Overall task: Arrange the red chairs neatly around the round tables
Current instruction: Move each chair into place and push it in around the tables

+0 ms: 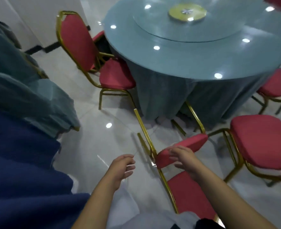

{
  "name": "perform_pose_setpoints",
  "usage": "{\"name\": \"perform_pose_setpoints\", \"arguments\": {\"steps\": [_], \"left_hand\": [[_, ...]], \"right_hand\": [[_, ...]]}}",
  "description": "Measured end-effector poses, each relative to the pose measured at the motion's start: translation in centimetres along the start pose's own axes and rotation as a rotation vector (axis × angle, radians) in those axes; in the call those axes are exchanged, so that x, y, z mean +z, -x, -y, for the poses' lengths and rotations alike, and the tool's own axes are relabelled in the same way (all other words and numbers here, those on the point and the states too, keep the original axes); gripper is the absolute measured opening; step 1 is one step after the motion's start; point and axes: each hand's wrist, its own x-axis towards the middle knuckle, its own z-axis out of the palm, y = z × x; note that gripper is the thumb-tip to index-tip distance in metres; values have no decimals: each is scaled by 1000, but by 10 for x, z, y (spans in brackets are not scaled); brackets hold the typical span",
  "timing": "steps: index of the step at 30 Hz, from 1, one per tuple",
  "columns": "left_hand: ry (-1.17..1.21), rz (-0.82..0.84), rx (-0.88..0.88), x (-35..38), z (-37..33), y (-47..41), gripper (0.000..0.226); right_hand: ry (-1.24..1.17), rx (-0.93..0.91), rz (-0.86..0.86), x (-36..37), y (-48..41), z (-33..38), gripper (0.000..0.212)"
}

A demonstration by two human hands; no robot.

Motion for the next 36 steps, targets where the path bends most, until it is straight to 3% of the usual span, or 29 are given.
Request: {"name": "perform_pose_setpoints", "arguments": {"steps": [3,6,12,16,20,27,31,36], "left_hand": [[-151,55,-9,-13,-63,-37,17],[-260,99,64,-6,-125,-66,15],[-511,338,118,75,-191,-100,12],[-748,516,130,125,-204,-102,15],[-977,530,135,160,-212,-109,16],[-1102,545,146,209,-223,-135,16],[-1334,655,135,232,-213,-148,17],[-1602,806,206,272,-208,-171,17]], "right_hand": [[-131,103,-197,10,-11,17,12],[-240,98,-293,17,-14,27,20],[-578,189,-527,6,-9,11,22],[-768,153,-647,-18,-26,11,17],[-994,101,-721,-41,-45,4,6],[-1286,206,-807,-42,-55,-22,9],[-1390,149,-907,-39,-64,-17,9],[-1550,227,-984,-21,-84,-15,22]]}}
